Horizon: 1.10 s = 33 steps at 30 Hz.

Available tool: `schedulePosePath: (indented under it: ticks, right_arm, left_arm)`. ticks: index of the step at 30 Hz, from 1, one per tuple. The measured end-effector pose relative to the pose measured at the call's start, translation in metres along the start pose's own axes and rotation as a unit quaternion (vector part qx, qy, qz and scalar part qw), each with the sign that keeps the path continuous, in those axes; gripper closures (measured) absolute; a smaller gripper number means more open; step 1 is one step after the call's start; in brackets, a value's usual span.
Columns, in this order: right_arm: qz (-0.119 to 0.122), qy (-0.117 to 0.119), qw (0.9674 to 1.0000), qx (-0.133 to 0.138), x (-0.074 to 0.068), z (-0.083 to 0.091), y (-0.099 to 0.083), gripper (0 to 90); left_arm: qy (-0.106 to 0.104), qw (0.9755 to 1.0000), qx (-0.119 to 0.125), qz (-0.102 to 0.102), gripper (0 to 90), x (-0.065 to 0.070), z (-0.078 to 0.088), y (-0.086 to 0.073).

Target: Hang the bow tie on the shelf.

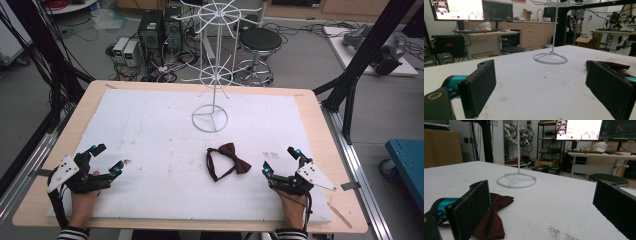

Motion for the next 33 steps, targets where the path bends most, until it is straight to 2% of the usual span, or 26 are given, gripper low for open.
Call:
schedulePosePath:
  ticks: [7,11,22,25,27,28,33]
  right_arm:
    - [-0.001,0.001,1.0000,0.000,0.000,0.000,0.000,0.6]
    - [0.000,0.000,1.0000,0.000,0.000,0.000,0.000,0.6]
    - [-0.007,0.002,1.0000,-0.002,0.000,0.000,0.000,0.6]
    - [-0.010,-0.001,0.9996,-0.025,0.002,-0.001,-0.001,0.6]
    - [-0.014,-0.003,0.9996,-0.024,0.004,-0.001,0.000,0.6]
    - [-0.029,0.000,0.9992,-0.028,0.005,-0.001,0.003,0.6]
    - [-0.009,0.012,0.9982,-0.058,0.004,-0.005,0.013,0.6]
  left_arm:
    - [0.002,1.0000,-0.001,0.000,10.0,0.000,0.000,0.000]
    - [0.000,1.0000,-0.001,-0.006,10.0,0.002,0.000,0.000]
    - [0.000,1.0000,0.000,-0.001,10.0,0.001,-0.001,0.000]
    - [0.001,1.0000,-0.001,-0.002,10.0,0.001,-0.001,0.000]
    - [0.001,1.0000,-0.002,-0.001,10.0,0.001,-0.001,0.000]
    - [0.001,1.0000,-0.002,-0.001,9.9,0.001,-0.001,0.000]
    - [0.001,1.0000,-0.002,-0.002,10.0,0.001,-0.001,0.000]
Point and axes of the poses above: each handheld gripper's, and its own axes: z roughly backward along the jaws, y roughly out of its top, x roughly to its right, the point moved 9 cm from there along -z, roughly forward along the jaws, and after that the axes turned 4 degrees about y, right-handed, at the moved point
